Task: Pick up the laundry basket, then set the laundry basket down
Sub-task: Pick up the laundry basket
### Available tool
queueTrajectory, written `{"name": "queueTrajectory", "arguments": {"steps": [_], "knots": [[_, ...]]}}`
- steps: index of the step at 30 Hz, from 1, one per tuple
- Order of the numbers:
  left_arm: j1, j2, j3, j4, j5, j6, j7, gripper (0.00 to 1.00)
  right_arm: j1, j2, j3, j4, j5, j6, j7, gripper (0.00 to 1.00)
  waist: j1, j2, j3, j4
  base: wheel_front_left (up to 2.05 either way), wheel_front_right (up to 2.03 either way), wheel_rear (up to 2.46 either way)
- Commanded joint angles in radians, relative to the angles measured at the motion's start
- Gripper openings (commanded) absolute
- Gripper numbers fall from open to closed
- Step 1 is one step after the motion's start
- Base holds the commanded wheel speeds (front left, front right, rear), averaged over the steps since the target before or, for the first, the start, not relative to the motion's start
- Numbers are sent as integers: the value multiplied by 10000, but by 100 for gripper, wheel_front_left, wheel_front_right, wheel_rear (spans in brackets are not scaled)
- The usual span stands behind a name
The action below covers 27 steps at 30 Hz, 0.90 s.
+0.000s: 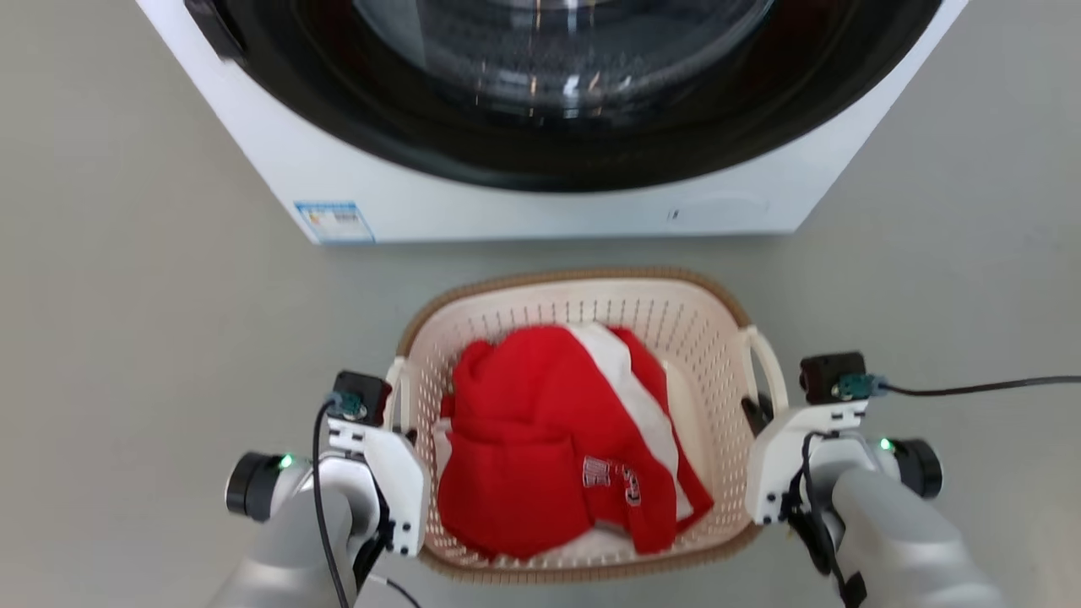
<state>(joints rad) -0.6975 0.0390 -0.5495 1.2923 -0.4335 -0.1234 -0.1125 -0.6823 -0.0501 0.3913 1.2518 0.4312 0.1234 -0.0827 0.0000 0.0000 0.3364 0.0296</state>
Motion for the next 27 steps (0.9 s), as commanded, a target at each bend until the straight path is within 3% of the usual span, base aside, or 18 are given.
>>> {"name": "queueTrajectory", "arguments": {"steps": [1, 16, 27], "knots": [[13, 422, 116, -122, -11, -73, -75, 0, 201, -1, 247, -175, 53, 73, 31, 0, 0, 0, -640, -108, 0, 0, 0], [903, 297, -1144, -522, -829, -73, 1496, 0, 1218, -1, 1733, -351, 1549, 73, 1388, 0, 0, 0, -2823, -117, 0, 0, 0], [1117, 488, -1901, -950, -1454, -73, 2043, 0, 1435, -1, 2578, -638, 2530, 73, 2086, 0, 0, 0, -3432, -256, 0, 0, 0]]}}
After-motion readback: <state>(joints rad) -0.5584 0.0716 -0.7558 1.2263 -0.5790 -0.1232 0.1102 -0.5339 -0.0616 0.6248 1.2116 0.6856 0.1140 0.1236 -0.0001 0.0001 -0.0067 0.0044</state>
